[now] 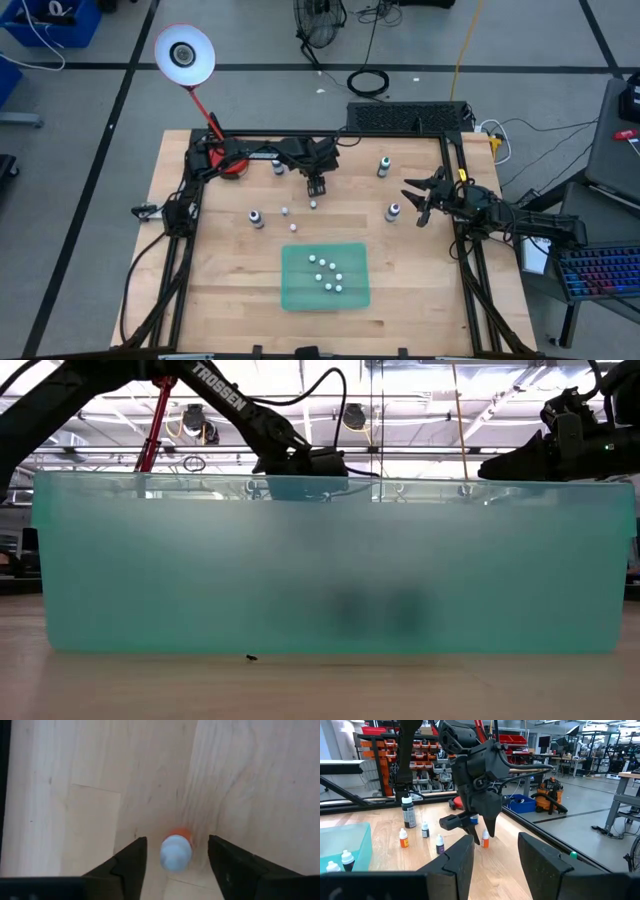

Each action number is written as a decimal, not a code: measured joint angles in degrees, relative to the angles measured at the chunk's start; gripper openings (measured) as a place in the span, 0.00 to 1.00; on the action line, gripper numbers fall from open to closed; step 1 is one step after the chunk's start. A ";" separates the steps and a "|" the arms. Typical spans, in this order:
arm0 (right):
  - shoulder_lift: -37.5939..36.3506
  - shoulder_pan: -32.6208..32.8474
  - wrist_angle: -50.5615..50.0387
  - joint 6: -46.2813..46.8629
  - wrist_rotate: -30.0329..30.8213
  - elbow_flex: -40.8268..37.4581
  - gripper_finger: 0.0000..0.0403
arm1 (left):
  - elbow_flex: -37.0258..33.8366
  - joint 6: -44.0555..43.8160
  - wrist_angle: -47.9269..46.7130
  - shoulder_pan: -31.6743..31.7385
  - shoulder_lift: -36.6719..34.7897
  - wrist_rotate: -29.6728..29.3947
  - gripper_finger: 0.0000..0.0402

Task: Pick & Place food coloring
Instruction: Put the top small yellow food coloring bottle into the blue bin, then put the small black food coloring bottle into the blue bin

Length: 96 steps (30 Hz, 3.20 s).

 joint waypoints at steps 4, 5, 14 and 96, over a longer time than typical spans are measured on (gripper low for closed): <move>0.00 0.01 -0.01 0.00 0.00 0.00 0.35 | 0.00 -0.07 0.05 -0.02 0.00 0.08 0.38; 0.00 -0.01 0.00 -0.01 0.00 -0.01 0.35 | 0.00 -0.07 0.07 -0.02 0.00 0.07 0.34; 0.00 -0.01 -0.01 -0.01 0.00 0.00 0.35 | -0.02 1.70 -1.31 -0.93 -1.29 3.64 0.17; 0.14 -0.01 -0.05 -0.01 0.02 -0.01 0.35 | 4.74 -30.65 -25.08 -40.89 -10.51 -13.51 0.53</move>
